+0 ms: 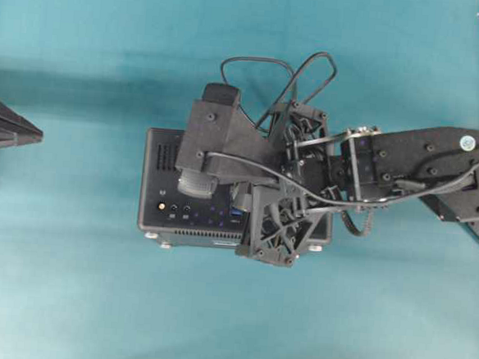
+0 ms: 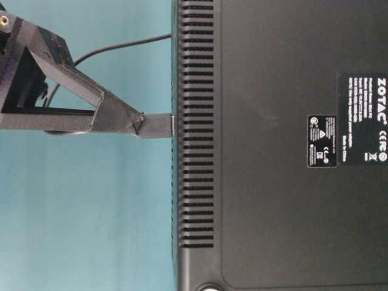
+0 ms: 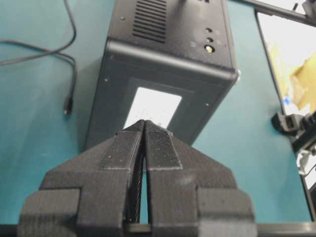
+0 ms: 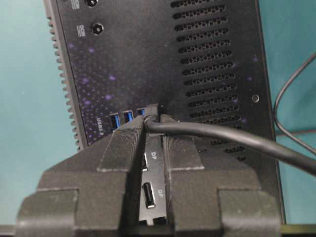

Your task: Insert the USB into the PC box with both arms.

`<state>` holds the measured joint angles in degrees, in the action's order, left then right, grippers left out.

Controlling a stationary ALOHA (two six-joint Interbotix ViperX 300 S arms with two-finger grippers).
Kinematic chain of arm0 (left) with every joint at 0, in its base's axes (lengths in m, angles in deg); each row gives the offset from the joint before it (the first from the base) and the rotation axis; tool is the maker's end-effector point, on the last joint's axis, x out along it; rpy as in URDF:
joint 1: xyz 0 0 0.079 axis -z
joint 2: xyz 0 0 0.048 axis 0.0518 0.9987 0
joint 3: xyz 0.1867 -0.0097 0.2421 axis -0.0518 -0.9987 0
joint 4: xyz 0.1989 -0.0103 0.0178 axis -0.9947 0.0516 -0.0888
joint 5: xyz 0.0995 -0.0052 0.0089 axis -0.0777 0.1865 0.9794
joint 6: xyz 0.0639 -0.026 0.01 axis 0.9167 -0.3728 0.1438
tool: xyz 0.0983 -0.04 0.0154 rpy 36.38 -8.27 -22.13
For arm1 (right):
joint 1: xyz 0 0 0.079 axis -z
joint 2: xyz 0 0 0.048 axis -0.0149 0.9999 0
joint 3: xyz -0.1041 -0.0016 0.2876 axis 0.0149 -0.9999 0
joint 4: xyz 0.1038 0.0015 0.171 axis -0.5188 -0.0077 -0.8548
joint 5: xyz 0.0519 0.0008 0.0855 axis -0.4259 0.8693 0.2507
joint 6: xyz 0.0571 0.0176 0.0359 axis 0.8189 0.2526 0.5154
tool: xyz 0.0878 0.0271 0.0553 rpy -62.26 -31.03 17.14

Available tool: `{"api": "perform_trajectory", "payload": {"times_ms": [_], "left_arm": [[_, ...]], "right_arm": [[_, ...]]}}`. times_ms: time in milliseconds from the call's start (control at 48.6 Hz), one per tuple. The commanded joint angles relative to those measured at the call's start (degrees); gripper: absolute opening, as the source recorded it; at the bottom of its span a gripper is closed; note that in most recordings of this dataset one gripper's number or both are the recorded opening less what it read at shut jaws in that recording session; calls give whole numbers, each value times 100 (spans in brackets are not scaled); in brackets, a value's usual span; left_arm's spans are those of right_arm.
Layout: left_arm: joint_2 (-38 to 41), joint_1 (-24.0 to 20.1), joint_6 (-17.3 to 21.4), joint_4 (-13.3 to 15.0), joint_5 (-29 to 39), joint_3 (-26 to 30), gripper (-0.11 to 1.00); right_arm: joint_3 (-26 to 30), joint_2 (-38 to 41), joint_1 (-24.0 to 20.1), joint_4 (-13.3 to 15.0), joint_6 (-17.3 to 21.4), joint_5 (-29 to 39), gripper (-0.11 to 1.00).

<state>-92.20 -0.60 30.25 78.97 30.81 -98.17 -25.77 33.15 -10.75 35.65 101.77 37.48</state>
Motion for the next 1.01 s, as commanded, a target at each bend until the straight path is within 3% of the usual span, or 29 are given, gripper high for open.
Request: {"api": "perform_trajectory", "payload": {"times_ms": [0, 164, 411, 987], "left_arm": [[35, 0, -9, -9, -26, 79, 0], [35, 0, -9, -9, -35, 79, 0], [35, 0, -9, -9, -35, 97, 0], [26, 0, 9, -9, -62, 44, 0]], "right_arm": [[53, -44, -176, -185, 9, 53, 10], [79, -105, -141, -185, 9, 70, 11], [149, -114, -105, -176, 0, 70, 46], [185, -431, -18, 158, 35, 800, 46]]}}
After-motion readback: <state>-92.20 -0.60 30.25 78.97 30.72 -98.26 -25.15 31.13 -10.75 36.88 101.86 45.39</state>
